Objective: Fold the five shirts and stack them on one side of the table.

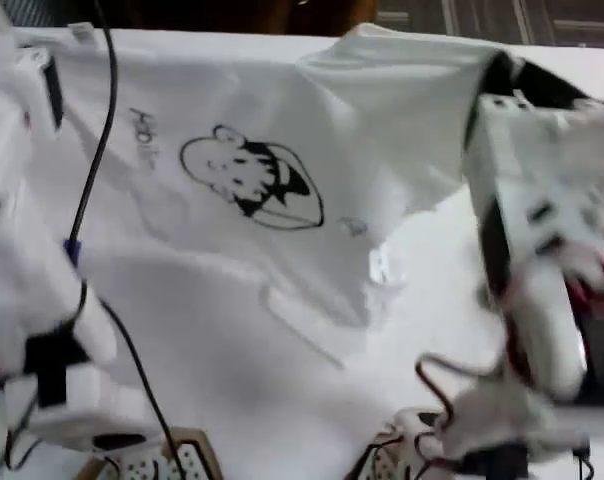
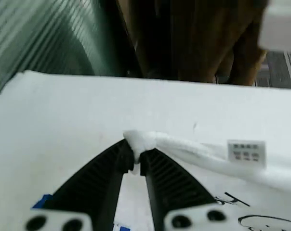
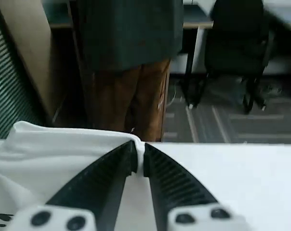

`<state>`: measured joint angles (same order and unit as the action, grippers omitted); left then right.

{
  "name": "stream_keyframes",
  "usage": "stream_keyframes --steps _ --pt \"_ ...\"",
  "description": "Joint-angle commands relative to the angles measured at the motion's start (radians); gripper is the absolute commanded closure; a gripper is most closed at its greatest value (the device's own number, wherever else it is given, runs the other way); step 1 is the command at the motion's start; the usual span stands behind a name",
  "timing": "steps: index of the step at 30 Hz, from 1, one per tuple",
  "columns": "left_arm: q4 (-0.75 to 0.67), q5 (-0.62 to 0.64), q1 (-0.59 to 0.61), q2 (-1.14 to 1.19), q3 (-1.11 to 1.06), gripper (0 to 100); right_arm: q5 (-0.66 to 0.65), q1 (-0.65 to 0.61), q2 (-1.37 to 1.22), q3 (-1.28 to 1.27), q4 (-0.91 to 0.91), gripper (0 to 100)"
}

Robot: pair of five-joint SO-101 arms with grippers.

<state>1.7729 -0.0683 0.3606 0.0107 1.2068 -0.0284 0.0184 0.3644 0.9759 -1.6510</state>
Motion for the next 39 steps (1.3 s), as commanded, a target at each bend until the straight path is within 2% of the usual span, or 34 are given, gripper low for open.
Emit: stream_keyframes --steps 1,6,12,15,27,33,39 --pt "0.015 -0.003 0.005 -0.157 0.028 98 -0.060 0.031 0.101 0.029 0.054 98.1" --pt "0.015 0.002 0.057 -0.333 -0.071 98 -0.071 0.031 0.197 0.028 0.073 98.1" --pt "0.009 -0.006 0.058 -0.532 -0.483 98 -0.071 0.090 0.206 -0.035 0.059 98.1" --pt "0.005 -0.005 0.058 -0.621 -0.596 98 -0.071 0.113 0.222 -0.031 0.053 98.1" --pt "-0.035 -0.008 0.058 -0.899 -0.679 98 -0.074 0.119 0.392 -0.017 0.059 98.1" --pt "-0.084 -0.006 0.058 -1.036 -0.679 98 -0.123 0.274 0.489 -0.017 0.125 98.1" --pt "-0.089 -0.003 0.054 -1.077 -0.690 98 -0.155 0.289 0.509 -0.028 0.143 98.1"
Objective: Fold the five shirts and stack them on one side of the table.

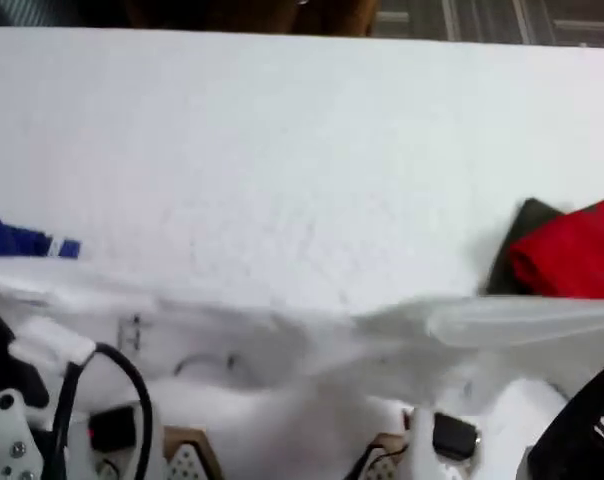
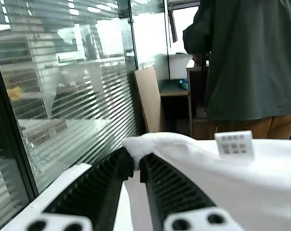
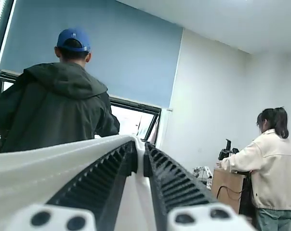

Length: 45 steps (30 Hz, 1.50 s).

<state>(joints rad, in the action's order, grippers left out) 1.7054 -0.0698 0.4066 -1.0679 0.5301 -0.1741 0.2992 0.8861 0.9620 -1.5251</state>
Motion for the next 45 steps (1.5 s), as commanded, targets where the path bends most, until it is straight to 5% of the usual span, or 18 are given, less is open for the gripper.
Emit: stream_keyframes --steps 1,8,19,28,45 --pt "-0.020 0.002 0.006 0.012 -0.018 98 -0.009 0.008 -0.027 -0.021 0.018 98.1" --pt "-0.083 0.044 0.006 0.172 -0.142 98 0.100 0.001 -0.168 -0.109 0.039 98.1" --pt "-0.160 0.083 -0.083 0.381 -0.236 98 0.133 -0.262 -0.364 -0.252 0.039 98.1" --pt "-0.270 0.083 -0.083 0.631 -0.236 98 0.133 -0.352 -0.611 -0.339 0.159 98.1" --pt "-0.741 0.140 -0.069 1.217 -0.226 98 0.132 -0.383 -1.139 -0.330 0.490 98.1"
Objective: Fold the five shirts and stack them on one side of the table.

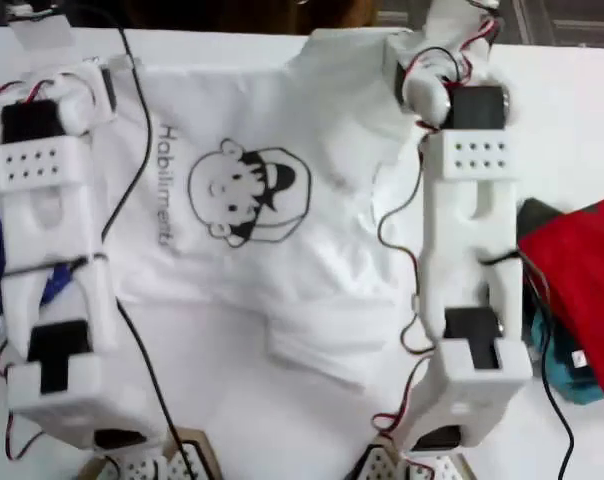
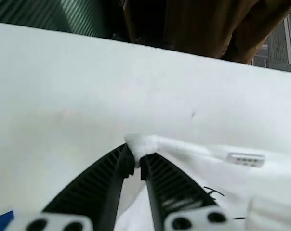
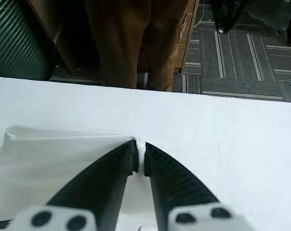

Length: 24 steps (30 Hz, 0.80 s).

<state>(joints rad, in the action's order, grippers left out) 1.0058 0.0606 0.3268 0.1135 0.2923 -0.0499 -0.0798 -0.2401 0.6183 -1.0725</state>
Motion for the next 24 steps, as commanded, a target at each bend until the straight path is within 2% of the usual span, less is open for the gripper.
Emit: stream_keyframes --steps 1,6,10,16,24 --pt "-0.040 0.009 0.011 0.058 0.012 98 0.008 -0.005 -0.025 0.014 0.036 98.1" --pt "0.052 -0.011 0.011 0.123 0.012 98 0.003 -0.025 -0.033 0.014 -0.039 98.1" --pt "0.157 -0.117 0.017 0.121 0.022 98 -0.003 -0.051 -0.031 0.014 -0.188 98.1" --pt "0.465 -0.212 0.038 0.118 0.159 98 -0.038 -0.102 -0.021 0.014 -0.496 98.0" --pt "0.772 -0.296 0.037 0.124 0.226 98 0.002 -0.101 0.073 -0.002 -0.699 98.0"
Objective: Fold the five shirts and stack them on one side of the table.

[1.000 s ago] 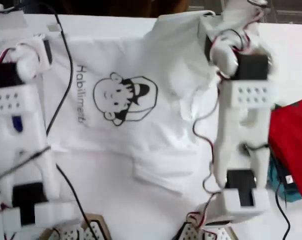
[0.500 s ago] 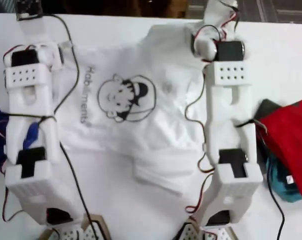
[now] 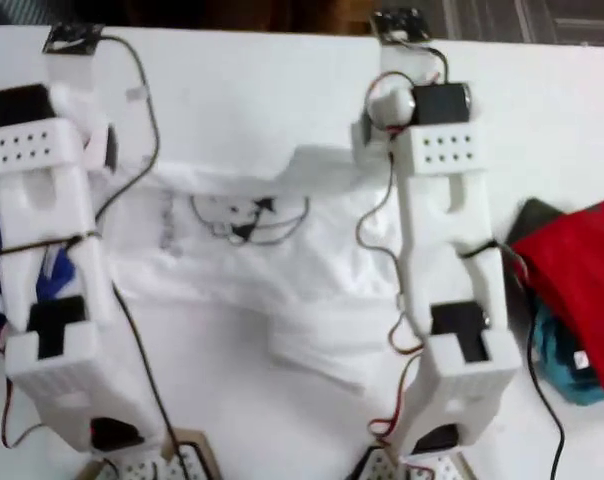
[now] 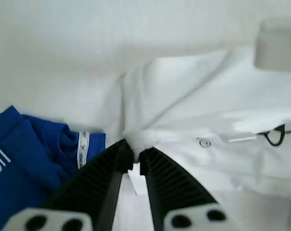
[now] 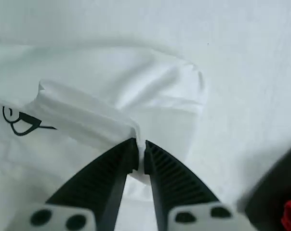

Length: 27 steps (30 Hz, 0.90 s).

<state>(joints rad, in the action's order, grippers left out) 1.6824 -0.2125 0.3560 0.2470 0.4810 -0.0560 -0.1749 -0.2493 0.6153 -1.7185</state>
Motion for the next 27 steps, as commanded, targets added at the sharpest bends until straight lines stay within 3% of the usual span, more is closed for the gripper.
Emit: stream_keyframes --steps 1,10,15,22,27 --pt "0.107 -0.031 0.008 -0.011 0.015 98 0.006 0.001 0.096 -0.021 -0.051 98.0" --pt "0.101 -0.199 0.086 -0.110 -0.312 98 -0.074 -0.067 0.387 -0.477 -0.041 98.0" --pt "0.097 -0.264 0.112 -0.158 -0.456 98 -0.164 -0.077 0.599 -0.775 0.071 98.0" --pt "0.038 -0.259 0.112 -0.161 -0.504 98 -0.258 -0.079 0.766 -1.134 0.272 98.0" --pt "-0.006 -0.261 0.112 -0.160 -0.504 98 -0.328 -0.093 0.789 -1.252 0.344 98.0"
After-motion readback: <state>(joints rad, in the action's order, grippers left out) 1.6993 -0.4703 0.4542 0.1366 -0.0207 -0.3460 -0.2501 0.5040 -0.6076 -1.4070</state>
